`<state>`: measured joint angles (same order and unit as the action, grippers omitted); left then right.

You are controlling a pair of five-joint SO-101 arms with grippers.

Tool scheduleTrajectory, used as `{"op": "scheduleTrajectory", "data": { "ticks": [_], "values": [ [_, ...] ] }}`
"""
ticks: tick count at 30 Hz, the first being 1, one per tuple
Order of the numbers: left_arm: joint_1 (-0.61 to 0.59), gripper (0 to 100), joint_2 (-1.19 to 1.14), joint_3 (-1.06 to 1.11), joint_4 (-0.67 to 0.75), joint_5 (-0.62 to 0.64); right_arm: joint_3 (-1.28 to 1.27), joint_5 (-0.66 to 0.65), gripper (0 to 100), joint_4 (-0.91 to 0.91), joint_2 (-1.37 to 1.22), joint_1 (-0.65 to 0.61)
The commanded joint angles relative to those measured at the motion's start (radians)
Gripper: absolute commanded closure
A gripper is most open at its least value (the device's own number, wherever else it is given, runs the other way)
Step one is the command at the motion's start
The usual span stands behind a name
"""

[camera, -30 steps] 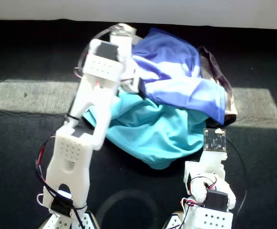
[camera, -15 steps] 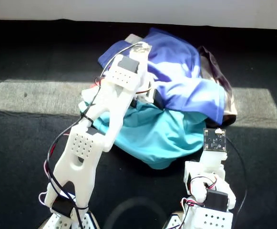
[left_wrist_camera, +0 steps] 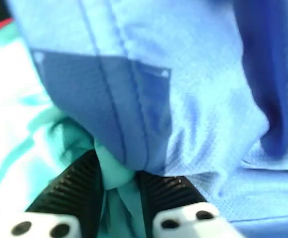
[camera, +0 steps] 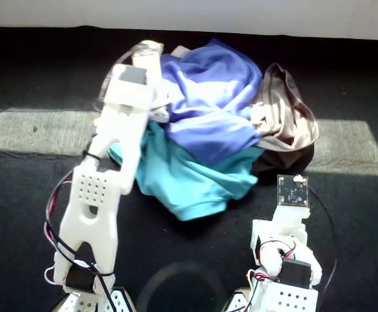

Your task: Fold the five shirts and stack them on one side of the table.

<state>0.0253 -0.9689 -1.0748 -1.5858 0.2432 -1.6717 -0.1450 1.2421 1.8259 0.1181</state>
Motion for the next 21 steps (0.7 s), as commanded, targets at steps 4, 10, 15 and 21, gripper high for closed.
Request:
{"op": "scheduleTrajectory", "data": {
  "ticks": [4,10,15,21],
  "values": [
    [-0.226,99,0.008,-0.318,-0.19,-0.071,-0.133,0.005,99.1,-0.012,0.002,0.008],
    [-0.466,99,0.088,-0.518,-0.19,-0.16,-0.133,0.005,99.1,-0.012,0.002,0.008],
    [-0.688,99,0.211,-0.59,-0.189,-0.224,-0.133,0.005,99.1,-0.012,0.002,0.008],
    [-0.88,99,0.311,-0.588,-0.189,-0.285,-0.133,0.005,99.1,-0.012,0.002,0.008]
  ]
}}
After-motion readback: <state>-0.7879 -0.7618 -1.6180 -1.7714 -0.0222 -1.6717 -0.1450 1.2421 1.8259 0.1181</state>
